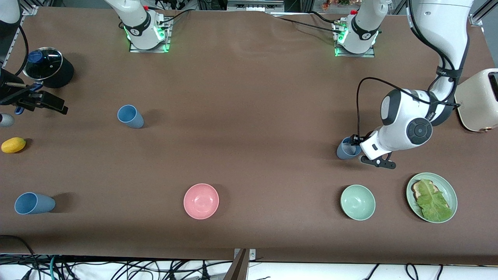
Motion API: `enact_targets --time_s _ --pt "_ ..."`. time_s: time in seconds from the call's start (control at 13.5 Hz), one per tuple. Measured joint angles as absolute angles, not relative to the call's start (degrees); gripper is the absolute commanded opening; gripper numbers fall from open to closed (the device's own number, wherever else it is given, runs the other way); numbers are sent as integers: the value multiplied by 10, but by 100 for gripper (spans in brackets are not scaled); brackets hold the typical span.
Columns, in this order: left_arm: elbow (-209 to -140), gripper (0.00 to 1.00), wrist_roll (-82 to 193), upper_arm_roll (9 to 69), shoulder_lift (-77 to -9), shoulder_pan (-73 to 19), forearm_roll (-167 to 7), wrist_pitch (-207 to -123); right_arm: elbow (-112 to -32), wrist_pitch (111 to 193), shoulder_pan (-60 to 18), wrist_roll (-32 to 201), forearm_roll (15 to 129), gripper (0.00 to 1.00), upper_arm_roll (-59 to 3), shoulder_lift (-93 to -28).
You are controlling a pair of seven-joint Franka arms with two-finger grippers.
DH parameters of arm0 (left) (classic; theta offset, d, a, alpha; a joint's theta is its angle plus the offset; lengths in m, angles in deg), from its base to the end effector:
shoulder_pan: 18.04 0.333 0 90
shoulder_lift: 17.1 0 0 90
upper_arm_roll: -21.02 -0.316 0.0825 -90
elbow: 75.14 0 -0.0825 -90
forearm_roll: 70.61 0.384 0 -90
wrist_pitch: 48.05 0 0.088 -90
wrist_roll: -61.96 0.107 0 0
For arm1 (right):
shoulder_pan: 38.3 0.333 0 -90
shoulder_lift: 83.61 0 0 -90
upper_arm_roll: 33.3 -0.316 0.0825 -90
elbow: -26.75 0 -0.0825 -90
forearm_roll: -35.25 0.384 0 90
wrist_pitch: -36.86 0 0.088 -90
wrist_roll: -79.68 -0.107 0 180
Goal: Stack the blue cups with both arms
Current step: 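Reach the left gripper to the blue cup holding tissue and grasp it, then carry the tissue cup with the left gripper to the table center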
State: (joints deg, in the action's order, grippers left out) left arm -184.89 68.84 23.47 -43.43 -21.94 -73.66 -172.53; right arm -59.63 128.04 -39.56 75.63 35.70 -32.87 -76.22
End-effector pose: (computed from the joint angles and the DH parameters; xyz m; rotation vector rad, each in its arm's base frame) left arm 0.6008 -0.0680 0.2381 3.0507 -0.2965 -0.3107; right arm 0.5939 -0.0164 0.5820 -3.1309 0.1574 0.0711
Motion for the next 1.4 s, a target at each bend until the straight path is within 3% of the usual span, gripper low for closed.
enact_targets --time_s 0.37,0.66,1.4 --pt "-1824 0 691 245 -437 -221 -737 -1724 -596 1280 -396 756 357 100 -329 -762" --pt "-1772 0 635 300 -437 -243 -738 -1692 -596 1280 -396 757 357 100 -329 -763" --pt "-1727 0 365 327 -502 -435 -744 -1728 -596 1280 -396 757 357 100 -326 -764"
